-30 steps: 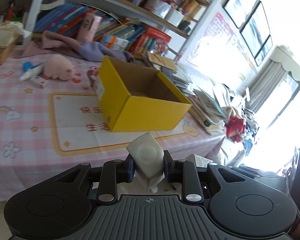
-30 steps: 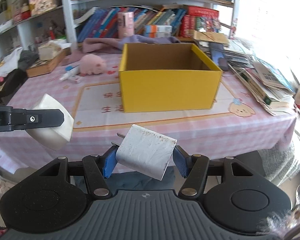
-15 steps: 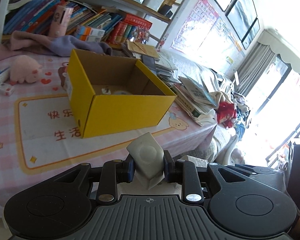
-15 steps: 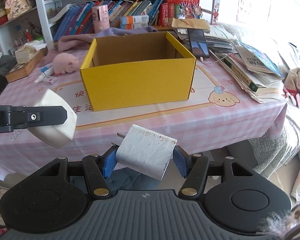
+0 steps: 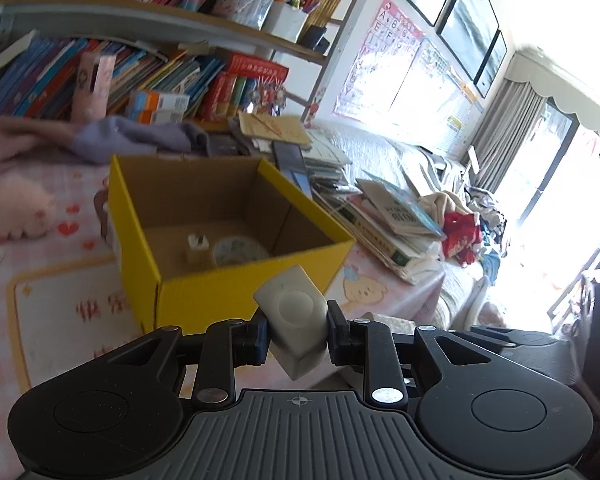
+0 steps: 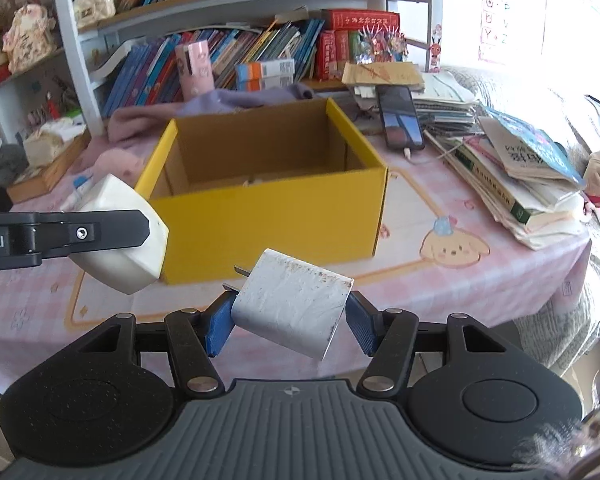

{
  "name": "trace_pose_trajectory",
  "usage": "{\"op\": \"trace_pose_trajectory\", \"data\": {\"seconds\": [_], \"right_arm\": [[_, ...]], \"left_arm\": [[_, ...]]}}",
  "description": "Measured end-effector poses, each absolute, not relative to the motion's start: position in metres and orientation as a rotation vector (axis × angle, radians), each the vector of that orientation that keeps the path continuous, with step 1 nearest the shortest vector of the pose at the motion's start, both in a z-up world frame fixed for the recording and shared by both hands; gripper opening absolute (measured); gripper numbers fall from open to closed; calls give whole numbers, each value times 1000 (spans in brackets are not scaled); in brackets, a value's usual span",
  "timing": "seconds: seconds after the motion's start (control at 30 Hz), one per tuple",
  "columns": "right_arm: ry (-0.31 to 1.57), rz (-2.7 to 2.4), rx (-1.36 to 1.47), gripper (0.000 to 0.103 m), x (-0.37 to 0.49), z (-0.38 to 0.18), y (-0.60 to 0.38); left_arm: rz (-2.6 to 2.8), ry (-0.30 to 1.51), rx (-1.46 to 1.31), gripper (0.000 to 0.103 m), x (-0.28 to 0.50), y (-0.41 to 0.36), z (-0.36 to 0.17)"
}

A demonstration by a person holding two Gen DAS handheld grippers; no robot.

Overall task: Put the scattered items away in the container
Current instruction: 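Carry the cube in the left tool and block in the right over the yellow box, then open the right tool to drop the block while the left releases the cube into the box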

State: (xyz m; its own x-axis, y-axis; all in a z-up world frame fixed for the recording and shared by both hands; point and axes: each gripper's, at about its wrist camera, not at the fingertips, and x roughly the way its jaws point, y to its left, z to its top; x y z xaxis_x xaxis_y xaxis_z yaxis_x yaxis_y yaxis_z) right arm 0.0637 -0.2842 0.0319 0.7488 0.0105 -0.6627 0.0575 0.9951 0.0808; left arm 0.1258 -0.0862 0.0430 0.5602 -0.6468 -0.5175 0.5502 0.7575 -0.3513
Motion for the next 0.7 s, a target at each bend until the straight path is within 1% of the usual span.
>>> {"op": "trace_pose_trajectory", "data": {"seconds": [0.33, 0.5, 0.7], "right_arm": [[617, 48, 54, 58, 131, 65, -323], [640, 148, 14, 58, 172, 61, -331], [671, 272, -64, 58, 217, 48, -332]], "left_arm": [[-576, 613, -149, 26, 170, -110, 56], [-467, 618, -103, 26, 186, -123, 47], [-359, 675, -75, 26, 208, -136, 34]]}}
